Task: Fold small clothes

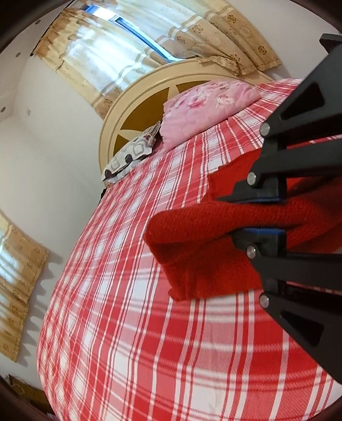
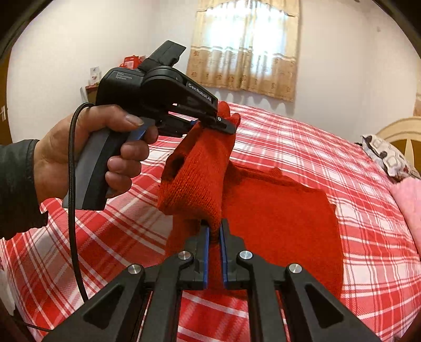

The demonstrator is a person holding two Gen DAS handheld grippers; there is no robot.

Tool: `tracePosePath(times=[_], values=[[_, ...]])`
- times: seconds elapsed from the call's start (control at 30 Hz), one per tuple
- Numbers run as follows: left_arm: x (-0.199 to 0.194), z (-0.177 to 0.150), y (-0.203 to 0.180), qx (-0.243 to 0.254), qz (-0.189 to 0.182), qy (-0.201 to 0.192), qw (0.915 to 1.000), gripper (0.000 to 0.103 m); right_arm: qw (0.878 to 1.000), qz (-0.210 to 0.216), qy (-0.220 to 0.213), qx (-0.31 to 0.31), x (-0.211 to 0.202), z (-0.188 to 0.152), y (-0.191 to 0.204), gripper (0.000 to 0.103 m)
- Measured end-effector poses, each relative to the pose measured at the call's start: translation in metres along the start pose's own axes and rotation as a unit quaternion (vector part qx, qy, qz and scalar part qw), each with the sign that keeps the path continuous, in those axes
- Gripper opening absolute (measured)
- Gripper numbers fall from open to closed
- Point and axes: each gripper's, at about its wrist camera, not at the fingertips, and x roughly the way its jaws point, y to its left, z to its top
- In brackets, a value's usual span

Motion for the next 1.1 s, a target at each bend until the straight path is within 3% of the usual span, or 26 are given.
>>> tracePosePath(times=[0.63,1.1], values=[[0.065,-0.005,-0.066,0.040,-0.024,0.043,0.9980,0.014,0.997,-0.016,0.013,0.070,-0.025,-0.018,-0.072,0.006],[0.129,-0.028,-0.108,0.103,-0.007,0.096,0.9900,0.014,0.982,0.000,0.064,0.176,-0.021,-0.059,-0.125,0.006]])
